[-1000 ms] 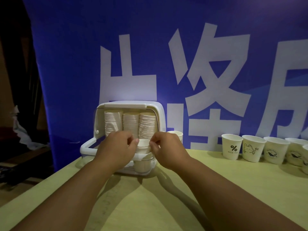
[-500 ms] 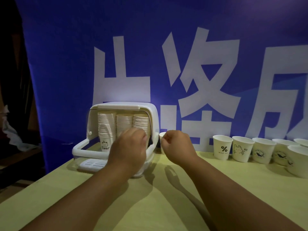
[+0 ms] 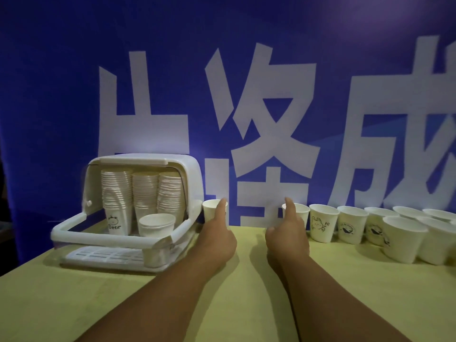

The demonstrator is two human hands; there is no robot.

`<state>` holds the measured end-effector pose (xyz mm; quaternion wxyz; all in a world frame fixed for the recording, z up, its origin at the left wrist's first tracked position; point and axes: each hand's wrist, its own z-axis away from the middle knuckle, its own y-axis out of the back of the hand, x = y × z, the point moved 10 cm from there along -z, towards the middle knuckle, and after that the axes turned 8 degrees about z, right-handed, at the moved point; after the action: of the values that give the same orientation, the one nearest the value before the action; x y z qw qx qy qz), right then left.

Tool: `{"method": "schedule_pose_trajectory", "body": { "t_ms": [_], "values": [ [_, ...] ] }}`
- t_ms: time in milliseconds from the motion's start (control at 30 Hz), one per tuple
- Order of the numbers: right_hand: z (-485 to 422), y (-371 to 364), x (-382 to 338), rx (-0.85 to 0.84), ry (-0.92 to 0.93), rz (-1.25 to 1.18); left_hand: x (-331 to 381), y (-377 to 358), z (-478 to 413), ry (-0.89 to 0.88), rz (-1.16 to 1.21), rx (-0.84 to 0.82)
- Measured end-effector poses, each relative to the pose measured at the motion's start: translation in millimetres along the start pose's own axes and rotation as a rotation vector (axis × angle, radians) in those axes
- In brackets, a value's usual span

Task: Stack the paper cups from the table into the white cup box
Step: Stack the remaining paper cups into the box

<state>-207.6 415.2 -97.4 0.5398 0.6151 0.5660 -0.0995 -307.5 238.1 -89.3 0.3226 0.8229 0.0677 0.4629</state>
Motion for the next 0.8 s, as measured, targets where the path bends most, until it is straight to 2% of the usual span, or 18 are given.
{"method": "schedule_pose_trajectory", "body": {
  "t_ms": [200,467,800],
  "values": [
    [-9.3,-12.6,16.6,-0.054,-0.092,0.048,-26.7,-4.0,-10.9,0.130,-0.036,0.051],
    [-6.7,12.0,6.8,0.114,-0.016,0.100,-14.1,12.9,-9.5,0.055,-0.170,0.131],
    [-0.7,31.9,-45.1,0.218,0.125,-0.136,30.8,66.8,7.8,-0.193,-0.122,0.372]
  ]
}}
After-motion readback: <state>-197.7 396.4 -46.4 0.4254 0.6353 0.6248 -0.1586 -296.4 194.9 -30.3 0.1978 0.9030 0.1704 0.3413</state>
